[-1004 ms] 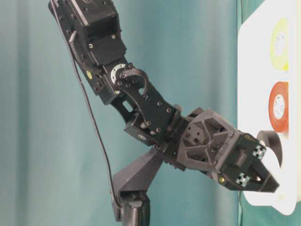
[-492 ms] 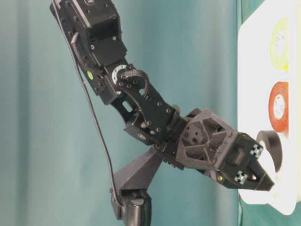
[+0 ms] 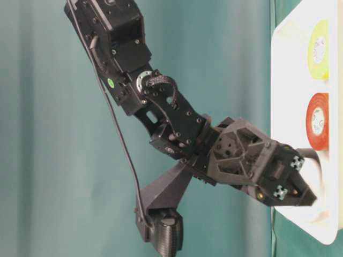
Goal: Put the tape into the white case with the right arm.
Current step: 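Lift the white roll and lower it into the tray's front-left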
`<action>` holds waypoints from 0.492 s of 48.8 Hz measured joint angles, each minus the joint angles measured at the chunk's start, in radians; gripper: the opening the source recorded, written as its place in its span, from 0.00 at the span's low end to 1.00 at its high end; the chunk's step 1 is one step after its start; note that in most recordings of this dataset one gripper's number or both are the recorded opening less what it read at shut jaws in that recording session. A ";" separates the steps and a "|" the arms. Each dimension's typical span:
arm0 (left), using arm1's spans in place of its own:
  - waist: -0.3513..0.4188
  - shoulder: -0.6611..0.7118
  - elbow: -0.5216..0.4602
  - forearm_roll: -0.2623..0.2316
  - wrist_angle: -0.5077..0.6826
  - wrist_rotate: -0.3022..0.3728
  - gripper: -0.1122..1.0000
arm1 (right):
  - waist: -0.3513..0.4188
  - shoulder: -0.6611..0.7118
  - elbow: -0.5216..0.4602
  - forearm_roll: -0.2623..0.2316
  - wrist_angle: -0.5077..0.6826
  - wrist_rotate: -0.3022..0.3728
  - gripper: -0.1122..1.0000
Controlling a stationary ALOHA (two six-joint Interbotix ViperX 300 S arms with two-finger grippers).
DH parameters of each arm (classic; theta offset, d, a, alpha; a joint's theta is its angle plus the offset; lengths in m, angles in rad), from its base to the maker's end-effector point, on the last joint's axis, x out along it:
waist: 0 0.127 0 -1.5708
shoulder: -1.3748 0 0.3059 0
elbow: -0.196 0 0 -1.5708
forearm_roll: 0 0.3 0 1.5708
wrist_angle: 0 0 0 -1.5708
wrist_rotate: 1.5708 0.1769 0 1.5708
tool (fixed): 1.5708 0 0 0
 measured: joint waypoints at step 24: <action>0.002 -0.002 0.006 -0.002 -0.005 -0.003 0.10 | 0.000 -0.012 0.008 -0.002 0.011 0.000 0.70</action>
